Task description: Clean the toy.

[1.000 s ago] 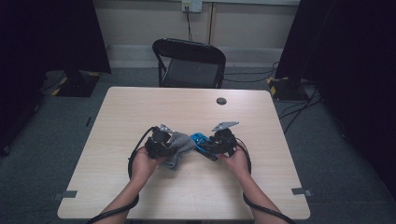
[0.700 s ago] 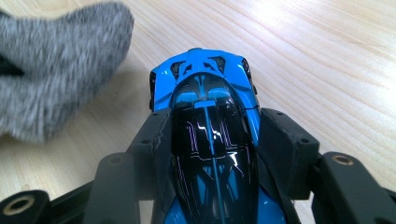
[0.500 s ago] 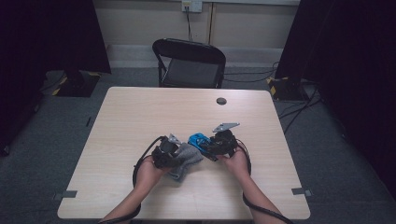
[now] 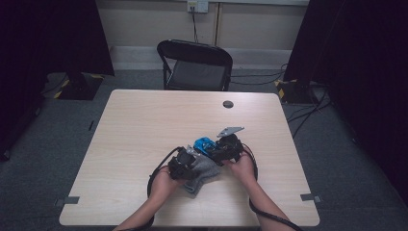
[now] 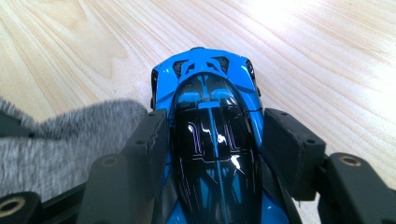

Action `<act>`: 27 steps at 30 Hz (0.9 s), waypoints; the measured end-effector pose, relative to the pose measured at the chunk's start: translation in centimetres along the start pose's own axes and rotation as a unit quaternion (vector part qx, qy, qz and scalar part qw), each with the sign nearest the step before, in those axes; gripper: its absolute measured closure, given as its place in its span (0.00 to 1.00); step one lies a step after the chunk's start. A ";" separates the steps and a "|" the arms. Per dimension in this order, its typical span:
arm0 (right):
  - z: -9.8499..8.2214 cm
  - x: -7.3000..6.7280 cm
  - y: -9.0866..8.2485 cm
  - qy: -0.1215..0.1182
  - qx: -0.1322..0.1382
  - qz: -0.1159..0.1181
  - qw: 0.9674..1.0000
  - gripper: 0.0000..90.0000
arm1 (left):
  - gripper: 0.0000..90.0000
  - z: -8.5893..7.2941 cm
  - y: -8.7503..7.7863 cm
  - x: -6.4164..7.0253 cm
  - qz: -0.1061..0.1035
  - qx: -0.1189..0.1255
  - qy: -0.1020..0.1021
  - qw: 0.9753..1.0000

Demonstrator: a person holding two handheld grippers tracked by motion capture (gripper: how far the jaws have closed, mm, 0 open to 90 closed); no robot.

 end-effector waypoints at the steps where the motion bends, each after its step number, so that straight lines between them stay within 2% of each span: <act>1: 0.0 0.0 0.0 0.000 0.001 0.000 1.000 0.46 | 0.81 0.1 0.0 0.3 -0.002 0.001 0.004 1.000; 6: 0.0 0.0 0.0 0.001 0.000 0.003 1.000 0.47 | 0.81 0.9 0.3 2.1 -0.021 0.002 0.028 0.999; 8: 0.0 0.1 -0.1 0.002 0.001 0.005 1.000 0.47 | 0.81 1.3 0.5 2.7 -0.026 0.005 0.041 0.999; 10: 0.0 0.1 -0.1 0.002 0.001 0.006 1.000 0.47 | 0.81 1.5 0.7 2.9 -0.023 0.000 0.046 0.999; 15: 0.0 0.0 -0.1 -0.001 0.002 0.004 1.000 0.48 | 0.82 2.0 1.4 2.1 -0.013 -0.006 0.022 1.000; 27: -0.2 0.0 -0.2 -0.005 0.007 0.002 1.000 0.48 | 0.83 2.3 1.7 -0.2 0.024 -0.018 -0.009 0.999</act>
Point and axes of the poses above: each handheld gripper's, and its own axes: y roughly forward along the jaws, z roughly out of its top, x roughly to its right, the point moved 4 cm from there along y, roughly forward along the jaws, and after that the axes turned 13 degrees about z, right-handed, at the moved point
